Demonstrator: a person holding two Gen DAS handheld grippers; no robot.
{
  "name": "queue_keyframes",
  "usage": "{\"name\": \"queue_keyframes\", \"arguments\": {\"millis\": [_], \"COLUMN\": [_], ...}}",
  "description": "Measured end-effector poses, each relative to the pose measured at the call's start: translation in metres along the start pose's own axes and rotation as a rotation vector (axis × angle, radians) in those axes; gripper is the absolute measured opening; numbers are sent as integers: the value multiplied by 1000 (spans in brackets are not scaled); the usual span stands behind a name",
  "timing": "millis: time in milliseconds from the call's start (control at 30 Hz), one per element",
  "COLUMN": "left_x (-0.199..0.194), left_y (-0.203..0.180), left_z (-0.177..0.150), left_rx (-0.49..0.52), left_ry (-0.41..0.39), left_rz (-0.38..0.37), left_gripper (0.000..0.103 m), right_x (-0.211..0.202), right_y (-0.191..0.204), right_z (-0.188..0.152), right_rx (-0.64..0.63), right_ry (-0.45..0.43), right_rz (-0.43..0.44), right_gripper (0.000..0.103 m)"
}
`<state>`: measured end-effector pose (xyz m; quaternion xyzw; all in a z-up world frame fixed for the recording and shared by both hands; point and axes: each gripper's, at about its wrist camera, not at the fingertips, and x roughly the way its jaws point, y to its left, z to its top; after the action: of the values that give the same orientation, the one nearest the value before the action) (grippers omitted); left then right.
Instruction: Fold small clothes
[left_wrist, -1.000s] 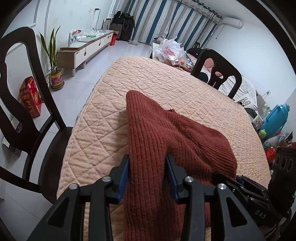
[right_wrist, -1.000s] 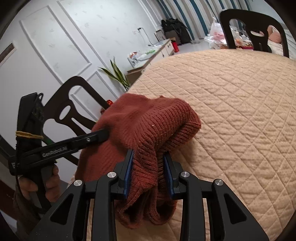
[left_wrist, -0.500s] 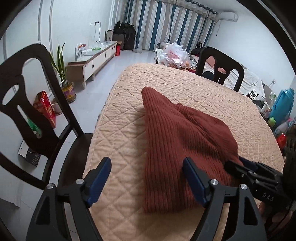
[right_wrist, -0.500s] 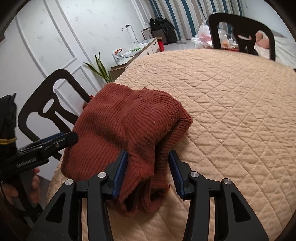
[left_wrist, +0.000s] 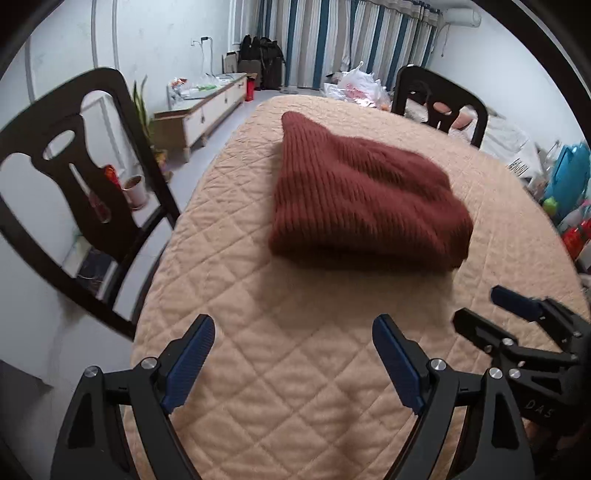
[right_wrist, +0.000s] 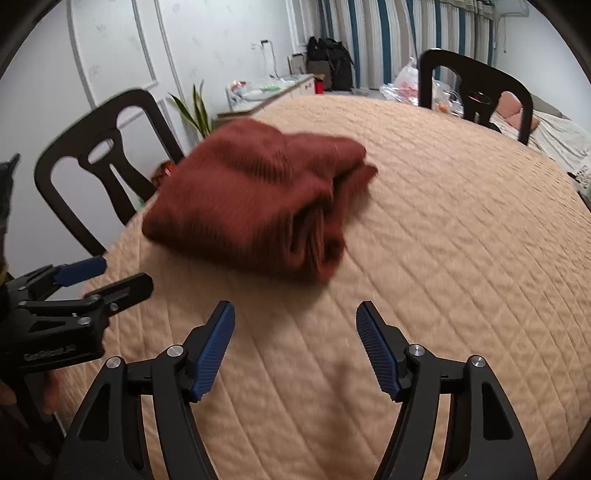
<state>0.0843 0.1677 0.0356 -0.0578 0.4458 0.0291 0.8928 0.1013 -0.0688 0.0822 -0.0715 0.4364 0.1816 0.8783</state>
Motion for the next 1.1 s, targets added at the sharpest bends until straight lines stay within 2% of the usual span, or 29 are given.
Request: {"name": "queue_keyframes", "arguments": {"millis": [100,200,300,433,667,1100], "left_x": [-2,0,7,8,13,13], "left_y": [-1,-2,-2,-11,-10,-12], "left_z": [-11,-15,-20,-22,-22,-23], "left_rx": [6,5,-2,40,20,24], "left_ry": [-6,5,30,10,-10,-21], "left_rz": [47,63,50,69,59,57], "left_gripper": [89,89,89,92,102,103], "right_x": [-4,-7,-6,0,-1,-5], "right_y": [0,-1,-2,-3,-2,-1], "right_z": [-7,-13,-19,-23,-29,-33], "right_rx": [5,-1,-4,-7,-3,19], "right_ry": [4,9,29,55,26,-2], "right_rz": [-30,-84,-106,-127,-155,-154], "right_gripper": [71,71,71,72,78,80]}}
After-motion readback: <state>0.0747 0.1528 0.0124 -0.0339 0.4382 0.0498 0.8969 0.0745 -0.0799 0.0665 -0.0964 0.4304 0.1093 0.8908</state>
